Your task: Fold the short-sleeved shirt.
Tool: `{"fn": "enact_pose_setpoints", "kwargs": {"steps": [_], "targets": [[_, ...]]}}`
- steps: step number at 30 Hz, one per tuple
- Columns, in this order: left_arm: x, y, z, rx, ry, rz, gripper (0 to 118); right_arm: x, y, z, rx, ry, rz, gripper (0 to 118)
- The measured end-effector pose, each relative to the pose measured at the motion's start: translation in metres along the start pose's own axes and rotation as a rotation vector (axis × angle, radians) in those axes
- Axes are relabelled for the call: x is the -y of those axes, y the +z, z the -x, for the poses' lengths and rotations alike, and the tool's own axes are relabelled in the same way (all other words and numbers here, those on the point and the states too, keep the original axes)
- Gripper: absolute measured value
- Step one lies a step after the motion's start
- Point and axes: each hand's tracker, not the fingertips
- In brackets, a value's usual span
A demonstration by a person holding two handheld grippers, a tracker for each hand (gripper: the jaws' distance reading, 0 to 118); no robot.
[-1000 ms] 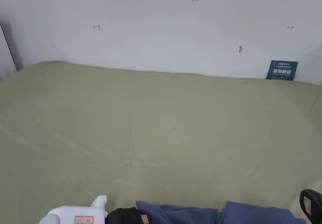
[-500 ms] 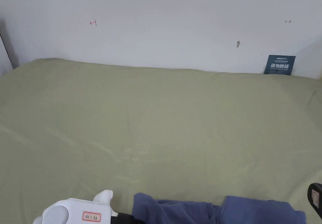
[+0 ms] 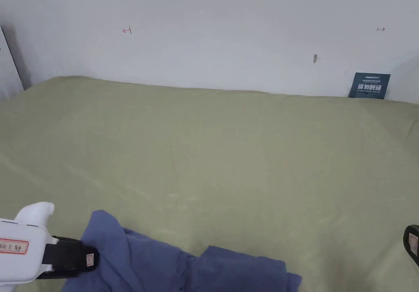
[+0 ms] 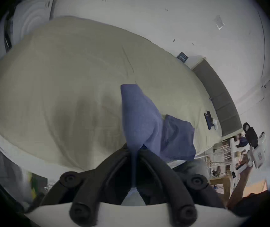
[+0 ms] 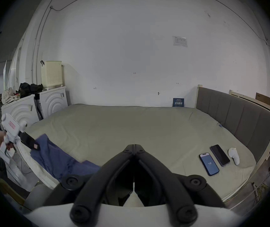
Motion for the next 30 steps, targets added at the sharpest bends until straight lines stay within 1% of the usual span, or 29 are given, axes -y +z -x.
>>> {"fn": "enact_pose_setpoints", "kwargs": {"steps": [2, 4, 6, 8, 11, 13, 15, 16, 18, 19, 21, 22, 24, 25, 26, 27, 28, 29, 30], "targets": [[-0.001, 0.001, -0.019, 0.039, -0.027, 0.000, 4, 0.002, -0.004, 0.001, -0.006, -0.006, 0.005, 0], [0.000, -0.013, -0.046, 0.086, -0.021, 0.021, 4, 0.002, -0.004, 0.003, -0.013, -0.010, 0.013, 0], [0.002, -0.034, -0.077, 0.174, -0.031, 0.057, 4, 0.003, -0.003, 0.004, -0.015, -0.004, 0.014, 0], [0.006, -0.061, -0.108, 0.258, -0.050, 0.090, 4, 0.003, 0.000, 0.003, -0.019, 0.001, 0.010, 0], [0.012, -0.102, -0.152, 0.321, -0.106, 0.144, 4, 0.002, 0.006, -0.001, -0.009, 0.001, 0.007, 0], [0.016, -0.135, -0.166, 0.364, -0.095, 0.196, 4, 0.002, 0.009, -0.004, -0.001, -0.004, 0.004, 0], [0.020, -0.163, -0.178, 0.392, -0.080, 0.217, 7, 0.003, 0.013, -0.008, 0.006, -0.008, 0.004, 0], [0.025, -0.177, -0.183, 0.411, -0.097, 0.231, 14, 0.004, 0.013, -0.010, 0.008, -0.010, 0.007, 0], [0.030, -0.201, -0.183, 0.466, -0.047, 0.279, 75, 0.007, 0.014, -0.013, 0.014, -0.012, 0.018, 0], [0.034, -0.207, -0.180, 0.450, -0.006, 0.284, 92, 0.009, 0.013, -0.015, 0.018, -0.013, 0.029, 0], [0.039, -0.202, -0.174, 0.479, 0.056, 0.265, 92, 0.011, 0.014, -0.017, 0.024, -0.017, 0.042, 0], [0.040, -0.196, -0.166, 0.514, 0.076, 0.221, 92, 0.012, 0.014, -0.018, 0.026, -0.022, 0.047, 0], [0.041, -0.183, -0.151, 0.567, 0.070, 0.145, 90, 0.014, 0.013, -0.019, 0.021, -0.029, 0.049, 0], [0.046, -0.181, -0.144, 0.559, 0.096, 0.078, 88, 0.015, 0.011, -0.019, 0.014, -0.033, 0.052, 0], [0.051, -0.185, -0.138, 0.541, 0.127, 0.029, 79, 0.016, 0.009, -0.018, 0.007, -0.036, 0.054, 0], [0.057, -0.193, -0.134, 0.549, 0.151, 0.026, 60, 0.016, 0.007, -0.016, 0.001, -0.036, 0.057, 0], [0.064, -0.202, -0.133, 0.586, 0.177, 0.049, 25, 0.017, 0.006, -0.014, -0.002, -0.034, 0.060, 0], [0.074, -0.212, -0.133, 0.591, 0.208, 0.058, 1, 0.017, 0.005, -0.011, -0.008, -0.031, 0.064, 0], [0.083, -0.221, -0.135, 0.579, 0.215, 0.063, 1, 0.017, 0.005, -0.009, -0.018, -0.030, 0.068, 0]]}}
